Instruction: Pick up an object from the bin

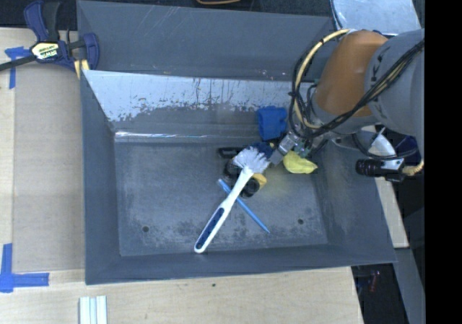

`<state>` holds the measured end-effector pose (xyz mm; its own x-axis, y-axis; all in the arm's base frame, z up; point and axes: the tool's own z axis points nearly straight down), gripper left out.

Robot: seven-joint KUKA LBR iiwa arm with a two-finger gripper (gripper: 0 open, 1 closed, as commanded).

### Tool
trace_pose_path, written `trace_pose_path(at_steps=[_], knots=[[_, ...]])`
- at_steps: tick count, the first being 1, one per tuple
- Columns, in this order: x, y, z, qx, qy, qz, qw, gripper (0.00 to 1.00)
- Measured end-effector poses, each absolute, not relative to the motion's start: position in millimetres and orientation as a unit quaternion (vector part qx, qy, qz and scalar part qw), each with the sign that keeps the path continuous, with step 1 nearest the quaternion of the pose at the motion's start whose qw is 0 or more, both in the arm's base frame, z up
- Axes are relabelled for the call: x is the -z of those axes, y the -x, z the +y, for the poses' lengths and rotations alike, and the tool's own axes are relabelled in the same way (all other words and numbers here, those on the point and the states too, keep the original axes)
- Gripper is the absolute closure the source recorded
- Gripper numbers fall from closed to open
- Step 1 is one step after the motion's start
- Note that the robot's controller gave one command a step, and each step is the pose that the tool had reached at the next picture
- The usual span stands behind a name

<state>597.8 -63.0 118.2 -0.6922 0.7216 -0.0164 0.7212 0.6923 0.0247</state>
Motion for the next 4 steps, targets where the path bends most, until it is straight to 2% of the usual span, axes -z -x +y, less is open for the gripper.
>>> trace_pose_path(at_steps=[1, 2, 3, 4], knots=[[-116, -591.8, -66, -0.01, -0.452, 0.892, 0.015, 1.0], [-168, -583.1, -77, -0.009, -0.452, 0.892, 0.012, 1.0], [-244, -571.2, -80, -0.008, -0.459, 0.889, 0.01, 1.0], [-320, -576.4, -90, -0.008, -0.451, 0.892, 0.012, 1.0]])
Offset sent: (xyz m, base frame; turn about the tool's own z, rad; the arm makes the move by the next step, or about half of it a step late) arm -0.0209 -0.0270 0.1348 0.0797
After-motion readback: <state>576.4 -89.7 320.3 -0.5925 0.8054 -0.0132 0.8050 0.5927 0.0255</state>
